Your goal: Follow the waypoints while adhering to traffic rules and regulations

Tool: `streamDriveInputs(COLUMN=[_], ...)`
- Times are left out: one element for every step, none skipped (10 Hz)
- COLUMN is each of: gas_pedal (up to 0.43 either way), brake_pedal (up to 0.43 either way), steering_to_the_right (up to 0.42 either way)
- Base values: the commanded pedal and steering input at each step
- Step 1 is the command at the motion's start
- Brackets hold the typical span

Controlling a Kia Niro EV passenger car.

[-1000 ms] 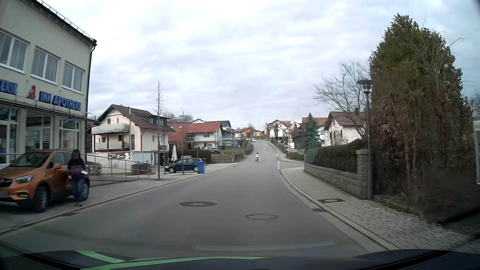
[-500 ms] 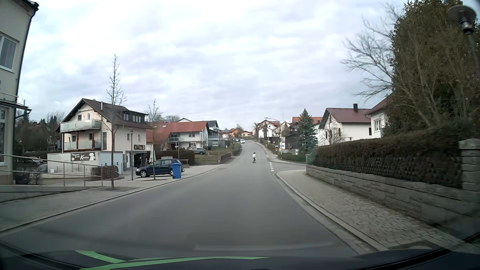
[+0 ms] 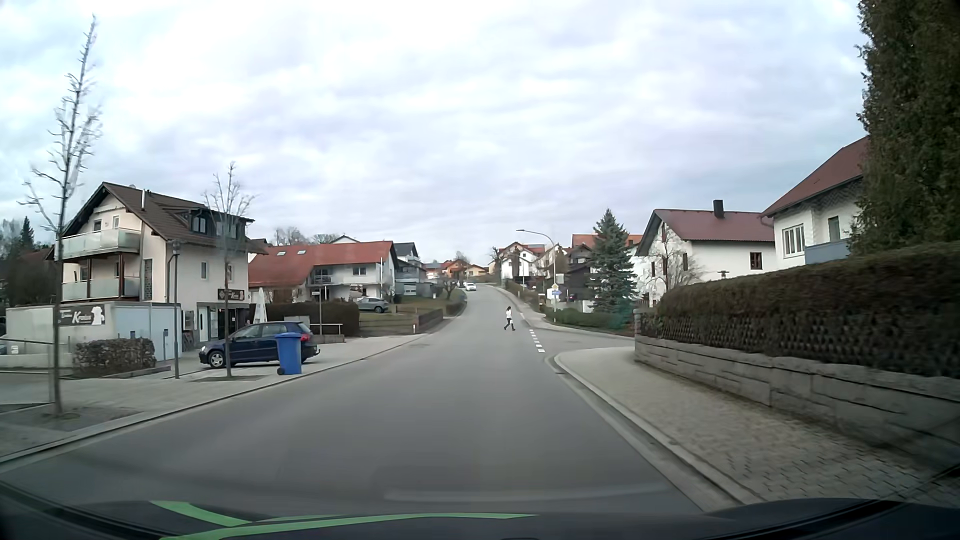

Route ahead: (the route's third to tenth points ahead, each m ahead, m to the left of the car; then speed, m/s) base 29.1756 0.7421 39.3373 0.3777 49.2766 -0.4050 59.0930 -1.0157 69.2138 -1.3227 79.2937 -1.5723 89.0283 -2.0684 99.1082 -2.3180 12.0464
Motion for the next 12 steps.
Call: streamDriveInputs(gas_pedal=[0.087, 0.087, 0.087, 0.087, 0.079, 0.079, 0.079, 0.079, 0.087, 0.087, 0.087, 0.087], brake_pedal=[0.0, 0.0, 0.0, 0.0, 0.0, 0.0, 0.0, 0.0, 0.0, 0.0, 0.0, 0.0], steering_to_the_right=[0.015, 0.013, 0.011, 0.011, 0.011, 0.01, 0.01, 0.009, 0.008, 0.007, 0.007, 0.007])
